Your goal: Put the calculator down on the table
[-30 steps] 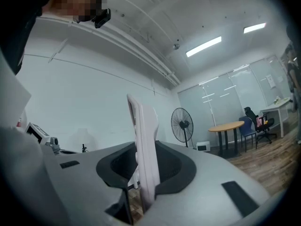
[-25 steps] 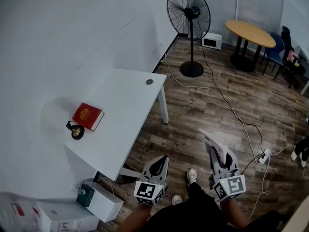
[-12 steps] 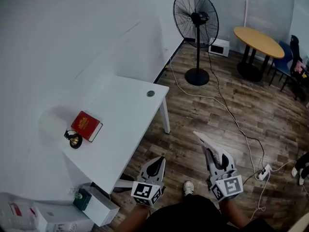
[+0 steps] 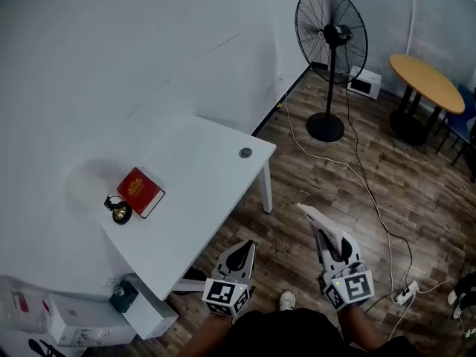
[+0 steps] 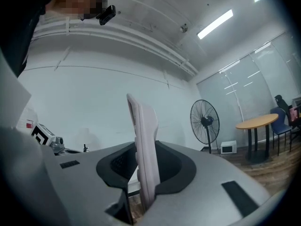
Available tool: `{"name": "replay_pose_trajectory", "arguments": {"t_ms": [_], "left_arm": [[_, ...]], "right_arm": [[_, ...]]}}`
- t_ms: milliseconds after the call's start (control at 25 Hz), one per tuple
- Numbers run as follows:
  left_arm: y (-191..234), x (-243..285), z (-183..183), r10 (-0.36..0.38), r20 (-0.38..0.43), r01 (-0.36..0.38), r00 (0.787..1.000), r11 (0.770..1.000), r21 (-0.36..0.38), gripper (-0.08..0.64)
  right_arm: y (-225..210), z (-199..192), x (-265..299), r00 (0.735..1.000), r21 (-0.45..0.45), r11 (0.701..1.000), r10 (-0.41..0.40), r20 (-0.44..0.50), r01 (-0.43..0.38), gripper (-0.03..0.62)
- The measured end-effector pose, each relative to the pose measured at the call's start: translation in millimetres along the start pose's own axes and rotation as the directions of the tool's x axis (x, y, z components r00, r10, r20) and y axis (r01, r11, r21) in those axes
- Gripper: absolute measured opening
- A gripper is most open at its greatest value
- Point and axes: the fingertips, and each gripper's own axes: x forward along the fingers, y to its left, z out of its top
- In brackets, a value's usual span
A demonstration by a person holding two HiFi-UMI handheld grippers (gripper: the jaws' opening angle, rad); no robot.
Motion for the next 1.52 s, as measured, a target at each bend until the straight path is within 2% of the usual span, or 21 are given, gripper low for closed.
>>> {"name": "replay_pose_trajectory", "arguments": {"t_ms": [400,640,960,1200,1520], "left_arm": [[29,15,-11,0.095,-0.019,-0.096,0.995,0.994,-0.049,0.020],[63,26,-13,0.145,-0.009,-0.145,0.989,0.987,-0.069,0.020],[135,42,-10,0.218,-0.008,-0.218,0.976,0.971,-0.099,0.020],[203,43,-2,0.276,-0.004,-0.275,0.961,0.956,-0.105,0.020],[289,11,-1,0.389,0.002,-0.386,0.921,0.914,-0.127,0.020]], "right_arm": [[1,-16,52,0.994,0.018,0.994,0.104,-0.034,-0.104,0.117],[13,-22,89,0.987,0.019,0.989,0.150,-0.053,-0.149,0.117],[54,-18,175,0.966,0.005,0.967,0.255,-0.050,-0.255,0.117],[94,-33,241,0.940,0.027,0.944,0.330,-0.091,-0.329,0.117],[158,-39,314,0.893,0.010,0.900,0.433,-0.124,-0.435,0.117]]}}
